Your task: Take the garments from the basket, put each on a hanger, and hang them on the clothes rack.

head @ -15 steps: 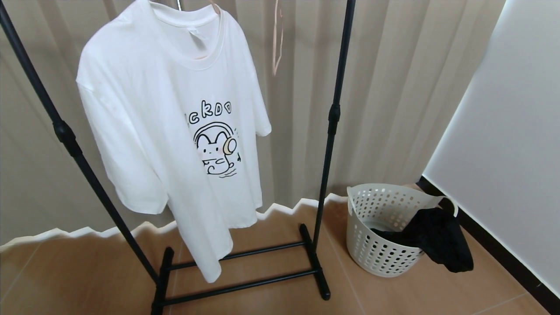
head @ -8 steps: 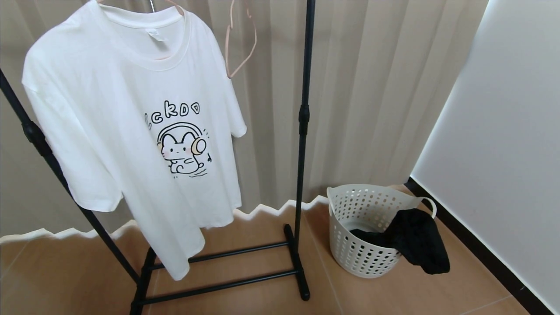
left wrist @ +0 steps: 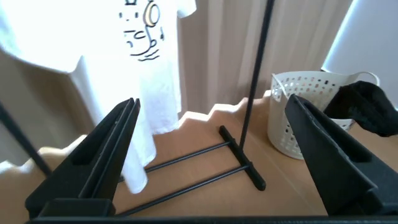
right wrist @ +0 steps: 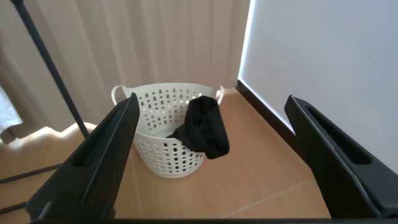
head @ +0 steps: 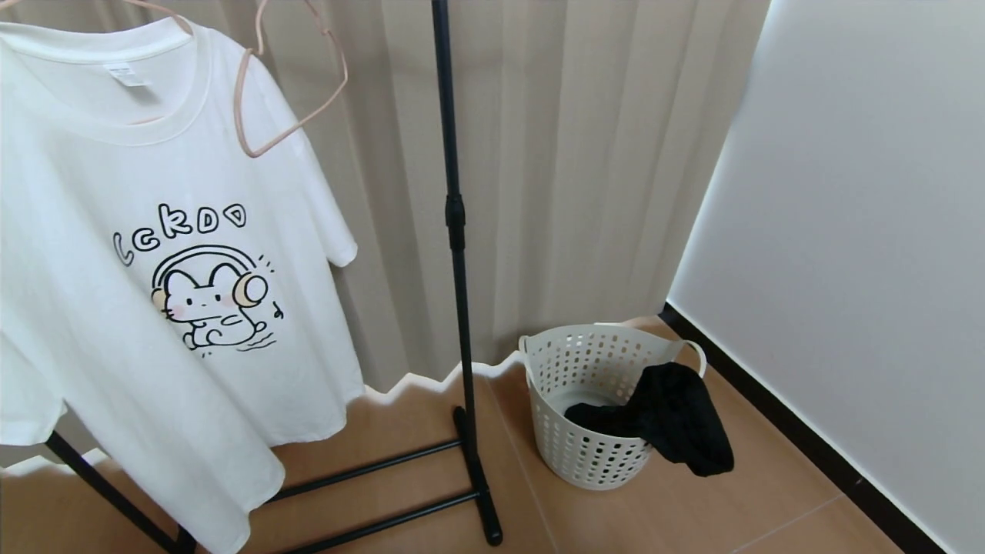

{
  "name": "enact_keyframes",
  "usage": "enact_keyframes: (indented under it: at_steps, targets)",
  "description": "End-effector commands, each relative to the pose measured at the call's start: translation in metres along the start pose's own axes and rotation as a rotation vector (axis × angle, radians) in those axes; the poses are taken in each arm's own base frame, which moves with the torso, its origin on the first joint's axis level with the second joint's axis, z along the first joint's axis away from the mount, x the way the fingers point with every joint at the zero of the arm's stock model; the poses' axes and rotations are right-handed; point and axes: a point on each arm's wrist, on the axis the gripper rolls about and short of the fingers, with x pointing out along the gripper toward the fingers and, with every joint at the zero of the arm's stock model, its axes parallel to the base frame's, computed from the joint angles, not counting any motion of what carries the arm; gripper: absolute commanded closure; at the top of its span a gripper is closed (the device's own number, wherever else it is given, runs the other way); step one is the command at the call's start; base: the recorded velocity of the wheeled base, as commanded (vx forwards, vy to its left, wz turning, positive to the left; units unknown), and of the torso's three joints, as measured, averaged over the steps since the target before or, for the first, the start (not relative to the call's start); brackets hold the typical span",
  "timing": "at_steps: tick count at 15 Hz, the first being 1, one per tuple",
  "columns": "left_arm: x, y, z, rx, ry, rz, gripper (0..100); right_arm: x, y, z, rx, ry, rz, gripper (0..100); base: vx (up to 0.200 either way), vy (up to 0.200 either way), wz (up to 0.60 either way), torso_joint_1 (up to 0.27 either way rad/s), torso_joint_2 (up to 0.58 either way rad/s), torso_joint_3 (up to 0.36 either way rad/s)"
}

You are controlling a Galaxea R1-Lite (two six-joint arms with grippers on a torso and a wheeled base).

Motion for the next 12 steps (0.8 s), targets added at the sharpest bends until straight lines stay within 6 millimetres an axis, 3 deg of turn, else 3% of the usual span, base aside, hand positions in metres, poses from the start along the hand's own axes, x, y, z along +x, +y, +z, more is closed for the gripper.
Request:
enact_keyframes:
  at_steps: [1, 9, 12]
  targets:
    - [0.0001, 0.0, 0.0001, 0.0, 0.0, 0.0, 0, 0.0001, 0.0, 0.0, 0.0, 0.001, 0.001, 0, 0.0, 0.0, 0.0, 0.0, 0.0, 0.0]
    - [0.0001, 0.0, 0.0001, 0.0, 0.0, 0.0, 0, 0.0001, 0.0, 0.0, 0.0, 0.001, 0.001, 0, 0.0, -0.2, 0.0, 0.001, 0.0, 0.002]
    - [0.0001, 0.0, 0.0001, 0.0, 0.0, 0.0, 0, 0.0001, 0.0, 0.0, 0.0, 0.0, -0.001, 0, 0.2, -0.067, 0.0, -0.002, 0.0, 0.005]
